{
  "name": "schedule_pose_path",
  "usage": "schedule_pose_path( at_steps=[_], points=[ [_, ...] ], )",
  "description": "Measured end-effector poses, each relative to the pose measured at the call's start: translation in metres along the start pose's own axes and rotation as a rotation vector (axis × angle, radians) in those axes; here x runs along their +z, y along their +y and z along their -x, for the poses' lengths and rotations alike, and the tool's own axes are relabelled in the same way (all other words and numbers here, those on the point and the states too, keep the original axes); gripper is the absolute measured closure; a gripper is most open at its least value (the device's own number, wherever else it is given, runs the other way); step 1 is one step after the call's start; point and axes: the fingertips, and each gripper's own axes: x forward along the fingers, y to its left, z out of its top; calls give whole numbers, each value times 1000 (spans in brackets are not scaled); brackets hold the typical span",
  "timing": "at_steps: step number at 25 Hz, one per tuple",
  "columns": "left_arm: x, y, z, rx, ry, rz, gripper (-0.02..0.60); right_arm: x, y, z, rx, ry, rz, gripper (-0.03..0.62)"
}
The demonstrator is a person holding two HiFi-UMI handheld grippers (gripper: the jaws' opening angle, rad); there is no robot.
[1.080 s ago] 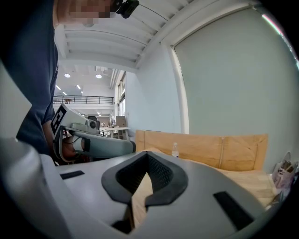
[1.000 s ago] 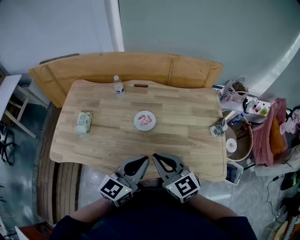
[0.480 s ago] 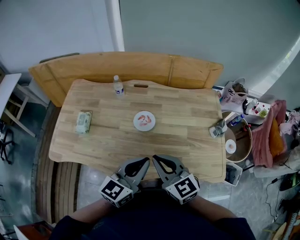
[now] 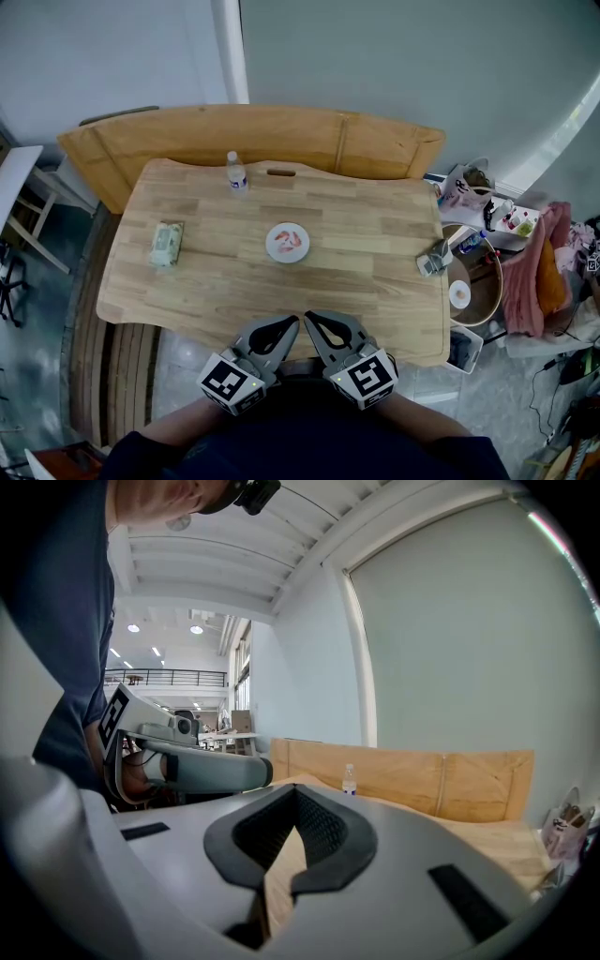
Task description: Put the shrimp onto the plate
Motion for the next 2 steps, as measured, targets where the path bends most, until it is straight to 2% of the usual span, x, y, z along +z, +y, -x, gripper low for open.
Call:
schedule_pose_path(
  at_steps=[2],
  points=[
    [0,-3,0,-2,2,-2,575,-1,1,2,-1,0,-1,585]
  ],
)
